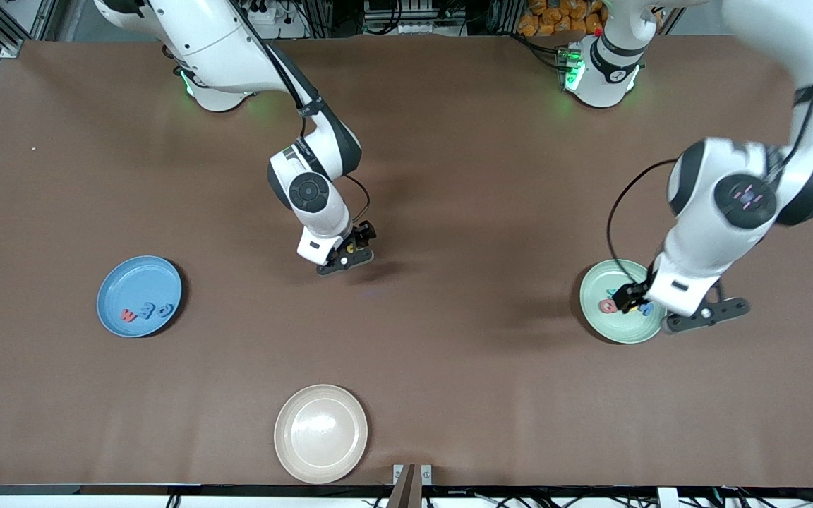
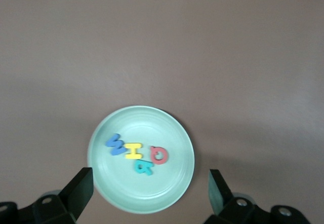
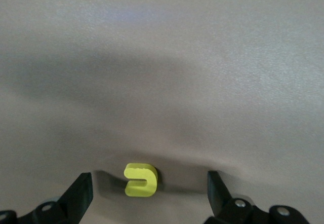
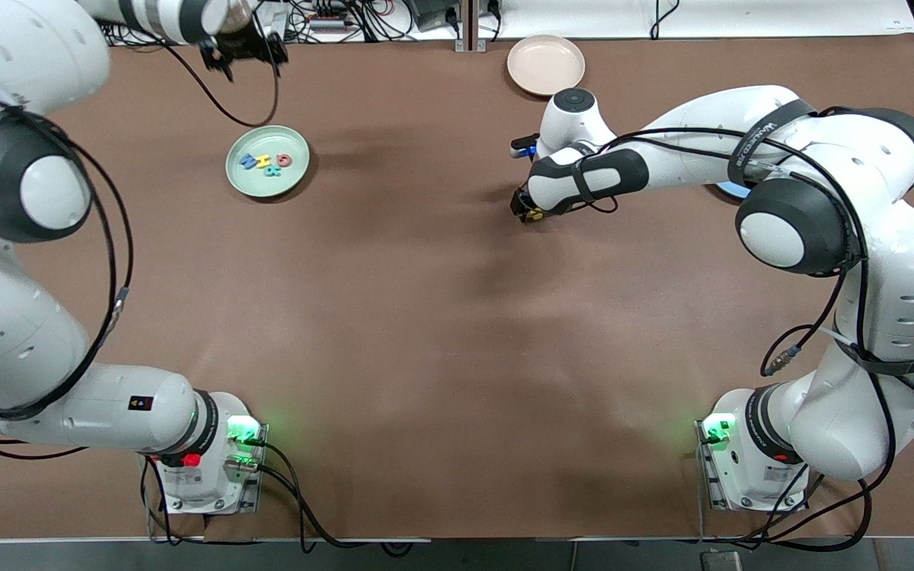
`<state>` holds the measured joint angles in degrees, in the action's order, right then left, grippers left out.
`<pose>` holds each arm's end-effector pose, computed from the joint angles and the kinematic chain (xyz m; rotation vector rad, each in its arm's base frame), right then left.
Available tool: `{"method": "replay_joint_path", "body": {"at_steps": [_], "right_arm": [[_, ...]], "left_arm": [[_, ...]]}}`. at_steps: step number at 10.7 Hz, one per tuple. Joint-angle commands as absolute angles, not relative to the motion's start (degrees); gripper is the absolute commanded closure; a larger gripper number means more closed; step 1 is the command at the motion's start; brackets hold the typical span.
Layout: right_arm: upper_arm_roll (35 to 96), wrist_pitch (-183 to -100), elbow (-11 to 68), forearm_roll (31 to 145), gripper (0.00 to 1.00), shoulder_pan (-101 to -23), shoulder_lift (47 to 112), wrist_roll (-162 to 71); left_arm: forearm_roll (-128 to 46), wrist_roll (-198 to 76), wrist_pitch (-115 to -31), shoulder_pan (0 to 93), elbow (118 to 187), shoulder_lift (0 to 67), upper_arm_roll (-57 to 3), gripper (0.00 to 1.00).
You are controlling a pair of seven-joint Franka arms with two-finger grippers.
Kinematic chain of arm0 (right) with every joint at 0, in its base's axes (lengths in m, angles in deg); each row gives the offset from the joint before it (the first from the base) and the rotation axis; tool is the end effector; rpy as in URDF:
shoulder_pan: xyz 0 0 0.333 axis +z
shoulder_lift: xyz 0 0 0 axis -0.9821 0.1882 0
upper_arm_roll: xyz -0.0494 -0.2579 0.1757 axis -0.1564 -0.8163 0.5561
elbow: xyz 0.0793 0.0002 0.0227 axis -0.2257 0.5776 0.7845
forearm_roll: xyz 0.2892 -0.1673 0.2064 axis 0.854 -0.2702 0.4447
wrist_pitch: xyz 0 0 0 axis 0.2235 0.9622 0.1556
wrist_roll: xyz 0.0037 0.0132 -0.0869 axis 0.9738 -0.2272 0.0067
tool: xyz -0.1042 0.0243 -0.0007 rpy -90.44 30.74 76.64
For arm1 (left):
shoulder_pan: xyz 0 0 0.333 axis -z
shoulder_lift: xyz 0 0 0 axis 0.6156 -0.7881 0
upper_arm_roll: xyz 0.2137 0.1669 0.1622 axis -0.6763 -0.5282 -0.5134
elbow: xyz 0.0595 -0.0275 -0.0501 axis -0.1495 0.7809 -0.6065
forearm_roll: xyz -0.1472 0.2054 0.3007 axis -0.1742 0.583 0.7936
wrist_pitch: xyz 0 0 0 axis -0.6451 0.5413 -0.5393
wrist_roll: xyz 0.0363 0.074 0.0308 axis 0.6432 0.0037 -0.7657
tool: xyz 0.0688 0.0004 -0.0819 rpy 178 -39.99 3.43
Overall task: Sort upper and lower case letters into plates
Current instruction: 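Drop the pink letter on the green plate while the right gripper grasps u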
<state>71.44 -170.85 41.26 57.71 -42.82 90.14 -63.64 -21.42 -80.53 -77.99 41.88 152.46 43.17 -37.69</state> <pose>0.4917 0.3698 0.1699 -3.0446 -0.4882 0.0767 0.6400 -0.1112 0.4323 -3.0362 -0.2655 -0.2460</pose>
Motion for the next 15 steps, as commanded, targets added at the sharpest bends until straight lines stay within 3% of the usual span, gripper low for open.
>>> {"method": "replay_joint_path", "body": {"at_steps": [1,2,3,4,5,6,10,15], "right_arm": [[70.97,-171.65,40.97,58.70,0.00,-41.89,90.84,-64.37],[70.97,-171.65,40.98,58.70,0.01,-41.89,90.84,-64.37],[70.97,-171.65,40.98,58.70,0.47,-41.97,90.84,-64.37],[70.97,-171.65,41.06,58.70,0.81,-41.80,90.76,-64.37],[70.97,-171.65,41.15,58.70,0.95,-41.80,90.67,-64.37],[70.97,-171.65,41.24,58.70,1.00,-41.71,90.49,-64.37],[70.62,-168.25,41.33,58.70,1.00,-43.98,85.24,-63.67],[70.45,-159.62,41.06,57.99,1.00,-59.16,79.16,-51.84]], "left_arm": [[-29.96,-76.13,-69.19,42.04,147.29,46.70,-38.03,0.00],[-31.48,-76.13,-64.88,41.78,144.12,46.80,-38.12,0.00],[-31.50,-75.26,-62.57,41.51,142.79,47.67,-38.12,0.00],[-31.50,-72.47,-62.11,41.42,142.86,49.77,-38.29,0.00],[-31.58,-70.01,-61.24,41.33,142.86,51.36,-38.56,0.00],[-31.58,-68.76,-59.66,41.33,142.86,52.42,-38.65,0.00],[-30.36,-67.79,-55.61,40.81,142.77,54.97,-38.82,0.00],[-31.14,-52.14,-53.14,39.93,143.39,56.91,-43.66,0.00]]}}
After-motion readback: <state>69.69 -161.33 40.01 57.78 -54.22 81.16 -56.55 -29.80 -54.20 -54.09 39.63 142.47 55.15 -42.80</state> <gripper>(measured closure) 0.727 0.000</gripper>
